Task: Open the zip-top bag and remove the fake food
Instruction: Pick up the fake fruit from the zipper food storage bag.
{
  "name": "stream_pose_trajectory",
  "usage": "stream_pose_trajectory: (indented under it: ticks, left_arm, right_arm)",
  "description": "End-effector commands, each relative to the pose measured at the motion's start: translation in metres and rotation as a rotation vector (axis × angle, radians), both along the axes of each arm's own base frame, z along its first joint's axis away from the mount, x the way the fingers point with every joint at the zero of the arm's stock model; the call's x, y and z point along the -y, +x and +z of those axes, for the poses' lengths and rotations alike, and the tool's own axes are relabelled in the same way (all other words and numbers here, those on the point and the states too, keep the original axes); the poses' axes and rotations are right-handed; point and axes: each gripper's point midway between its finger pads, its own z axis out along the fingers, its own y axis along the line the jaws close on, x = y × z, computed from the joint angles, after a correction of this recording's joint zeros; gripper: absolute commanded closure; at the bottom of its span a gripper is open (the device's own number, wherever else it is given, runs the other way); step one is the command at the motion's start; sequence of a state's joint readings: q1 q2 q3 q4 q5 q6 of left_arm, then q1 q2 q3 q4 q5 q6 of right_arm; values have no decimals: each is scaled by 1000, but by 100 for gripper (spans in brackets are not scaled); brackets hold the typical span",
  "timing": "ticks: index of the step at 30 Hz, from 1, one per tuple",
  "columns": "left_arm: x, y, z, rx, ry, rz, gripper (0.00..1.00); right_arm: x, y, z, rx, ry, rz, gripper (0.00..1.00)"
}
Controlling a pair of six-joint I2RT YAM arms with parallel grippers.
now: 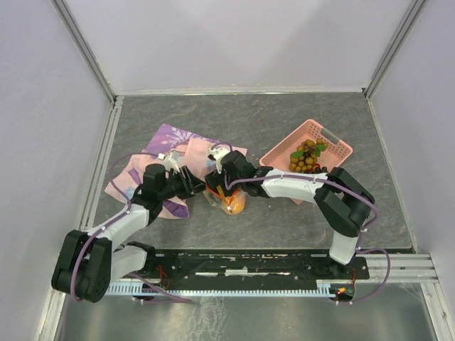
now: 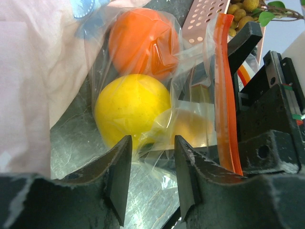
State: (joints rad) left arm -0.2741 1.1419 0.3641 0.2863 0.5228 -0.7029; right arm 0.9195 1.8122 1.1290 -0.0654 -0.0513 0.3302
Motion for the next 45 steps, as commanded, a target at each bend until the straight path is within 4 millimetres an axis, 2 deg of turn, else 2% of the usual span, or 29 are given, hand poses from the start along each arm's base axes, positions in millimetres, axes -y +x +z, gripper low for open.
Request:
stream_pose_trajectory:
  ticks: [1,6,16,26,30,33,39,45]
  left_arm:
    - [-5,-7,0,-1,21,22,49]
    - [-8,-14,-8,-32,26,31,47]
    - [-2,-13,-31,-90,17,4,54]
    - [6,-6,-37,-106,5,-30,62]
    - [6,-5,-35,-99,4,-30,61]
    - [3,-4,-27,-68,9,-6,58]
    - [-9,1,-5,11,34,66,48]
    - [-15,0,7,45,36,97,44]
  right_arm:
    - [13,-12,1,-3,-35,20,12]
    - [7,-19,8,-22,8,57,16]
    - [-15,-13,-14,-76,-16,88,4]
    - [-33,-12,-14,-51,48,148,3]
    - [-34,-9,-12,-20,85,136,13]
    - [-26,-7,-3,22,103,107,35]
    - [-6,-6,20,83,128,72,36]
    - [0,-12,41,88,177,69,36]
